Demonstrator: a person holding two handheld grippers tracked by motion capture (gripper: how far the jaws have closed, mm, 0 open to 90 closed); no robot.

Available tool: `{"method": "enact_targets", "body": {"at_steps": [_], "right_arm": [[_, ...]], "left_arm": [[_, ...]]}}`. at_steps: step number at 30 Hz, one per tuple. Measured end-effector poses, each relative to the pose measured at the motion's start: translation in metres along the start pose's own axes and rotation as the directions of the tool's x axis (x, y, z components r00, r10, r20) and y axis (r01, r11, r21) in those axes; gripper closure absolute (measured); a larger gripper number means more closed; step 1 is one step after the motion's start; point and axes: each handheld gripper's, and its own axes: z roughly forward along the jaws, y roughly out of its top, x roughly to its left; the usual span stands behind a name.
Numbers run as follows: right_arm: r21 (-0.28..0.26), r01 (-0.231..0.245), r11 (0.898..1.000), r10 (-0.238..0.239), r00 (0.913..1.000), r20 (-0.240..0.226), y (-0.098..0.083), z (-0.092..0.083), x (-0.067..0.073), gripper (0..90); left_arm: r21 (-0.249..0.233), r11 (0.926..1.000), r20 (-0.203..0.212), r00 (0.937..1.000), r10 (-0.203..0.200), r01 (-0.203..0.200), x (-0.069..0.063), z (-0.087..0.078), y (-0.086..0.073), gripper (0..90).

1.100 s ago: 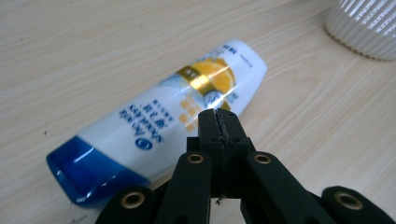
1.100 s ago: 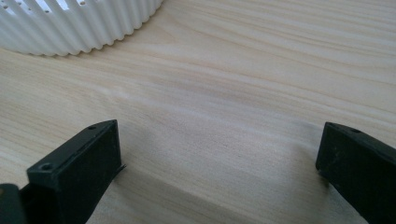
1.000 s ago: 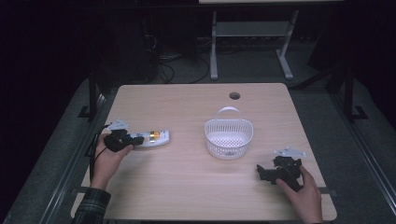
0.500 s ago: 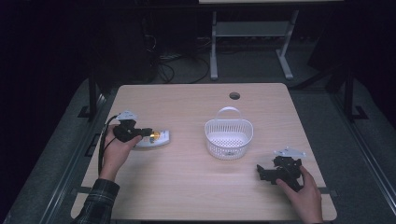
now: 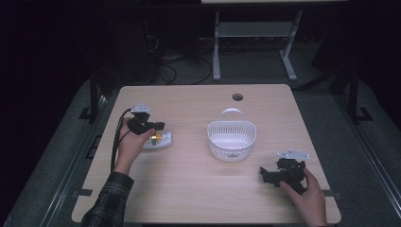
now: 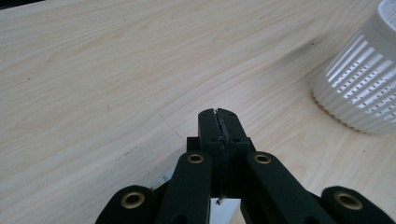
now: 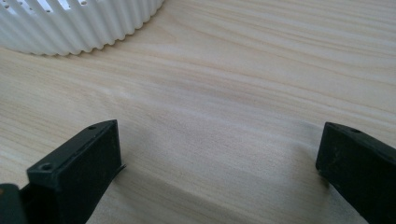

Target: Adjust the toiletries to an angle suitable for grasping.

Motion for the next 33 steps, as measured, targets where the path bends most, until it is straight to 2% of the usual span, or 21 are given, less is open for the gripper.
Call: {"method": "enact_targets", "body": {"at_steps": [2, 5, 9, 15, 22, 33], "right_arm": [[0.001, -0.001, 1.000, 0.001, 1.0000, -0.001, 0.000, 0.000, 0.000, 0.0], [0.001, -0.001, 1.000, 0.001, 1.0000, -0.002, 0.000, 0.000, 0.000, 0.0], [0.001, -0.001, 1.000, 0.001, 1.0000, -0.003, 0.000, 0.000, 0.000, 0.0], [0.001, 0.001, 1.000, -0.001, 1.0000, -0.004, 0.000, 0.000, 0.000, 0.0], [0.001, 0.002, 1.000, -0.002, 1.0000, -0.005, 0.000, 0.000, 0.000, 0.0], [0.001, 0.003, 1.000, -0.003, 1.0000, -0.006, 0.000, 0.000, 0.001, 0.0]], "left_arm": [[0.000, 1.0000, -0.003, 1.0000, -0.007, 0.007, 0.001, 0.006, 0.001, 90.0], [0.025, 0.9996, -0.026, 0.9996, -0.013, 0.014, 0.006, 0.020, -0.001, 90.0], [0.035, 0.9990, -0.034, 0.9990, -0.028, 0.029, 0.009, 0.030, -0.004, 90.0], [0.077, 0.9963, -0.044, 0.9984, -0.034, 0.038, 0.010, 0.045, -0.007, 90.0], [0.090, 0.9952, -0.041, 0.9986, -0.035, 0.038, 0.010, 0.047, -0.008, 90.0], [0.117, 0.9927, -0.003, 0.9995, -0.030, 0.030, -0.001, 0.045, -0.016, 90.0]]}}
